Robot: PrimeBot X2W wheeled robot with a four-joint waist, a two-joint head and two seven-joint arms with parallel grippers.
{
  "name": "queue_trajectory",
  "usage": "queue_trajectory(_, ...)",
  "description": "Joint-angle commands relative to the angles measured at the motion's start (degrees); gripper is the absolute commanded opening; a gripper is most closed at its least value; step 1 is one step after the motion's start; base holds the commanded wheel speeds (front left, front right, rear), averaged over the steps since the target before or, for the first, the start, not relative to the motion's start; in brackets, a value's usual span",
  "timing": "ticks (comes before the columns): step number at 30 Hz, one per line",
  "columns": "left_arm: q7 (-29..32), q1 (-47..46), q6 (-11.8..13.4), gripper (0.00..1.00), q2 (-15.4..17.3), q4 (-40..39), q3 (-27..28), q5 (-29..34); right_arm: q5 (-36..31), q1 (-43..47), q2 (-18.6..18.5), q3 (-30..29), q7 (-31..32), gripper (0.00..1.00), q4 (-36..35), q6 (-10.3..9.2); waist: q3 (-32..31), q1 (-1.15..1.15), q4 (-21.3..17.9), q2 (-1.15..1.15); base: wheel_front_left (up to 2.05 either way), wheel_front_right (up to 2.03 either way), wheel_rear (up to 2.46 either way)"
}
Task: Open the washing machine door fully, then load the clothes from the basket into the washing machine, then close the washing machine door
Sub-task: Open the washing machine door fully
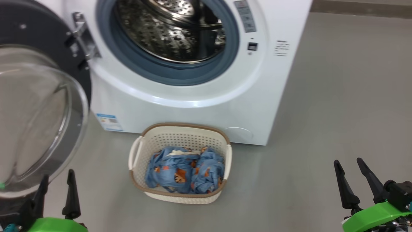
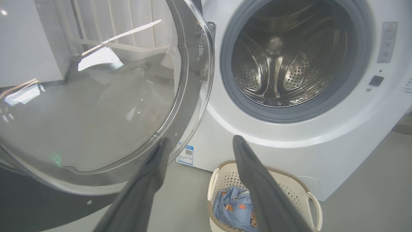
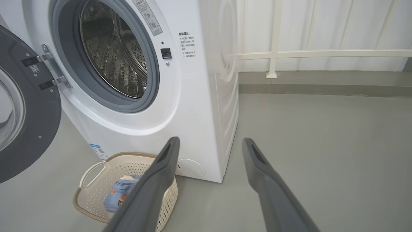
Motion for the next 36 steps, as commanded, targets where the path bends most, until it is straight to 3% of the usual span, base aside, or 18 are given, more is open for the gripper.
queue_trajectory(1,-0.36,-0.49,-0.08,1.00,1.99,-1.91,1.18,-0.44,0.35,-0.88,-0.87,0.81,-0.69,1.00,-1.65,0.09,0.36,0.00,-2.66,0.00,0.00,0.00,0.00)
queue_trajectory(17,-0.36,0.78,-0.09,1.00,2.61,-4.12,-3.29,-1.66,0.35,0.12,-0.38,-0.90,-0.69,1.00,-2.39,0.09,0.69,0.00,-10.14,0.00,0.00,0.00,0.00)
queue_trajectory(36,-0.36,0.59,-0.09,1.00,3.30,-4.78,-4.83,-2.24,0.22,0.50,0.41,-1.52,-0.69,1.00,-2.81,0.09,1.29,0.00,-12.03,0.00,0.00,0.00,0.00)
